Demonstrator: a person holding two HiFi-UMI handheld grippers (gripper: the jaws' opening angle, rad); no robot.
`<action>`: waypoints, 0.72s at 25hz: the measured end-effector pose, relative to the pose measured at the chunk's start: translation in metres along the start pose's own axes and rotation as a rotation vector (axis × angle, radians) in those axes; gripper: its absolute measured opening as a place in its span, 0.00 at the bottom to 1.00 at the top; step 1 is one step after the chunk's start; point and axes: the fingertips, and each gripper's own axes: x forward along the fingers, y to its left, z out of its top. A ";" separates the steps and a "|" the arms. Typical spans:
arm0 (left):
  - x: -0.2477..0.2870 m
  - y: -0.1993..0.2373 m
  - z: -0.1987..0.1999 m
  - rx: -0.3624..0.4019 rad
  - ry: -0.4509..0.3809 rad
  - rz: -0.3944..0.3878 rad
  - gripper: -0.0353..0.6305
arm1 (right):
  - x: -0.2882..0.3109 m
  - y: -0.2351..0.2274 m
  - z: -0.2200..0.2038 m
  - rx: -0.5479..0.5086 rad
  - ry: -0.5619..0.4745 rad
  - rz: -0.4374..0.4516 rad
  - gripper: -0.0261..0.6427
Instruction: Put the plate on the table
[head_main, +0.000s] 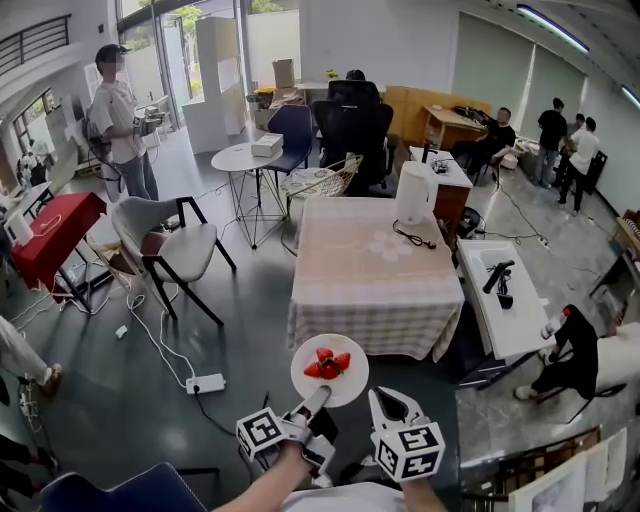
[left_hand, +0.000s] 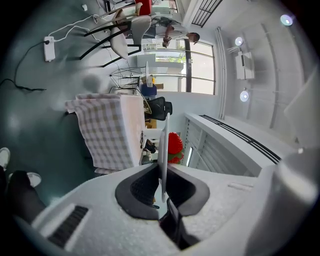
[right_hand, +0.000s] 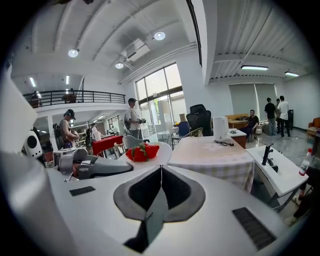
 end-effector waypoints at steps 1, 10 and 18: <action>0.002 0.001 0.000 0.000 0.001 0.003 0.09 | 0.001 -0.001 0.000 0.003 0.000 0.002 0.05; 0.021 0.008 0.014 -0.012 -0.006 0.016 0.09 | 0.025 -0.010 0.004 0.008 -0.015 0.036 0.05; 0.065 0.015 0.032 -0.009 -0.017 0.038 0.09 | 0.061 -0.041 0.018 -0.006 -0.018 0.069 0.05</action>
